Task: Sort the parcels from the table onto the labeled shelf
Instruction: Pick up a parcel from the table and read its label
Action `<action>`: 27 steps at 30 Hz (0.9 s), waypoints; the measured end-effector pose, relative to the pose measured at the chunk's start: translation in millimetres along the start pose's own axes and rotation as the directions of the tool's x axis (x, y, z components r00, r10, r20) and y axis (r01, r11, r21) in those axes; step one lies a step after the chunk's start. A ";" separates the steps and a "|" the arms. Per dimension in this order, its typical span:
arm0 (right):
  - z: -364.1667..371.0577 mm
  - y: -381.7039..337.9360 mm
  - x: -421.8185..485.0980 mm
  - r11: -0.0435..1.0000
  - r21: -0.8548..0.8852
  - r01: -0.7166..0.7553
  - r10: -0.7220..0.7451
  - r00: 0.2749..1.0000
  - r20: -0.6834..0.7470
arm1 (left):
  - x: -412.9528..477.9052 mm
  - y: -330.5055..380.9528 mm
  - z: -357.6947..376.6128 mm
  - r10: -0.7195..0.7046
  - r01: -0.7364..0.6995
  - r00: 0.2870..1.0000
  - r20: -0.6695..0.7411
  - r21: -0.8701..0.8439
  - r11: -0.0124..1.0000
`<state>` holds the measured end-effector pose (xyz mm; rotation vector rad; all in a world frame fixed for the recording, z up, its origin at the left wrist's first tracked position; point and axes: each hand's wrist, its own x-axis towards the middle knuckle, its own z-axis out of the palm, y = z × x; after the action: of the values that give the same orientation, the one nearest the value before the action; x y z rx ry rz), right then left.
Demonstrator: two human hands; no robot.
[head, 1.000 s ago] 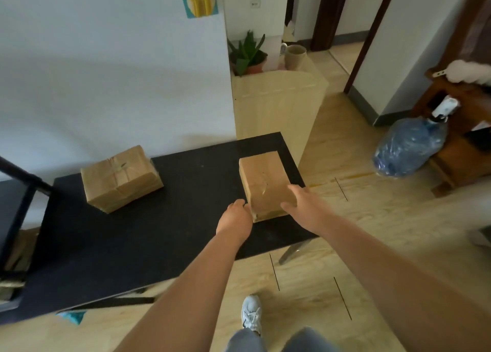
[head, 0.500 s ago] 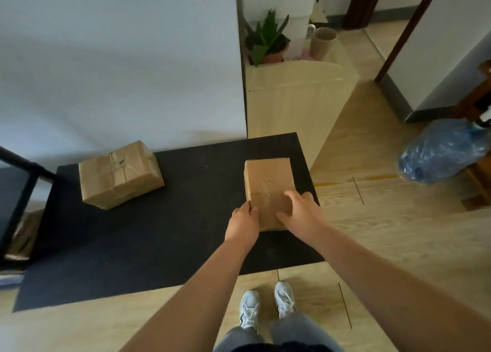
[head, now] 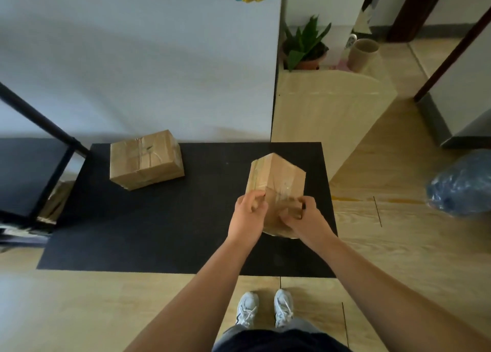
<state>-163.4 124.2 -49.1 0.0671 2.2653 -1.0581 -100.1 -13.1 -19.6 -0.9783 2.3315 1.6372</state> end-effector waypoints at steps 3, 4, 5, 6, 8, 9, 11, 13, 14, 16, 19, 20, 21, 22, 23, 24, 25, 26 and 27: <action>-0.6 -2.9 3.3 0.986 0.135 -0.096 0.099 0.995 -0.010 | 3.5 -3.8 -8.3 0.042 -0.040 0.998 -0.039 0.059 0.997; -0.6 -3.4 4.5 0.982 0.155 -0.113 0.113 0.994 0.010 | 5.6 -5.0 -11.6 0.048 -0.045 0.998 -0.044 0.064 0.997; -0.7 -4.7 5.2 0.980 0.160 -0.117 0.113 0.993 0.033 | 7.5 -5.2 -15.0 0.048 -0.045 0.998 -0.048 0.061 0.997; -0.7 -7.0 5.0 0.981 0.160 -0.108 0.102 0.994 0.044 | 9.5 -5.4 -18.2 0.045 -0.042 0.998 -0.050 0.052 0.998; -0.2 -13.0 5.7 0.988 0.138 -0.064 0.061 0.998 0.019 | 12.4 -4.5 -24.1 0.036 -0.034 0.998 -0.059 0.025 0.999; -0.3 -16.9 6.2 0.992 0.122 -0.029 0.030 0.999 -0.010 | 14.2 -4.0 -26.3 0.030 -0.029 0.997 -0.064 0.013 0.999; -1.8 -25.4 7.3 0.995 0.084 0.047 -0.042 0.997 -0.063 | 19.9 -3.0 -29.7 0.029 -0.028 0.997 -0.072 0.005 1.000; -4.0 -33.0 8.0 0.990 0.094 0.105 -0.096 0.991 -0.088 | 26.6 -0.1 -32.5 0.031 -0.031 0.997 -0.066 -0.005 1.000; -5.1 -36.5 8.5 0.987 0.106 0.121 -0.112 0.990 -0.090 | 29.9 1.4 -33.7 0.023 -0.024 0.998 -0.065 -0.023 0.999; -5.9 -40.7 9.0 0.984 0.132 0.120 -0.111 0.991 -0.075 | 32.8 6.1 -37.3 -0.034 0.027 0.998 -0.060 -0.114 0.993; -1.0 -38.1 7.4 0.985 0.149 0.091 -0.089 0.996 -0.016 | 35.4 0.3 -40.4 -0.133 0.126 0.991 -0.026 -0.186 0.974; 1.6 -36.1 6.2 0.987 0.144 0.078 -0.079 0.997 0.001 | 35.5 -3.8 -41.2 -0.158 0.152 0.987 -0.019 -0.179 0.972; 3.7 -34.9 4.3 0.989 0.134 0.065 -0.067 0.998 0.010 | 35.7 -7.6 -42.0 -0.179 0.173 0.984 -0.016 -0.172 0.970; 4.8 -34.0 3.0 0.992 0.115 0.058 -0.060 0.998 0.014 | 35.4 -10.0 -43.6 -0.200 0.193 0.980 -0.022 -0.175 0.965; 4.8 -33.7 2.0 0.995 0.087 0.050 -0.051 0.999 0.010 | 33.9 -8.8 -45.5 -0.229 0.218 0.973 -0.038 -0.187 0.958; 3.9 -33.8 1.2 0.997 0.063 0.037 -0.038 0.999 0.005 | 32.7 -6.5 -47.7 -0.267 0.247 0.961 -0.068 -0.218 0.944; 2.9 -33.8 1.0 0.998 0.057 0.026 -0.026 1.000 -0.006 | 31.7 -3.3 -50.5 -0.306 0.272 0.947 -0.094 -0.271 0.923; 1.8 -33.7 1.6 0.997 0.074 0.018 -0.016 1.000 -0.026 | 32.1 -0.8 -53.3 -0.334 0.281 0.936 -0.113 -0.333 0.900; 0.2 -34.1 2.0 0.994 0.111 0.013 -0.006 0.998 -0.060 | 32.6 1.7 -55.9 -0.341 0.274 0.932 -0.124 -0.377 0.885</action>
<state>-175.0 100.5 -27.3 0.1357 2.2594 -1.2023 -112.5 -76.0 -10.5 -1.5484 1.8744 1.9319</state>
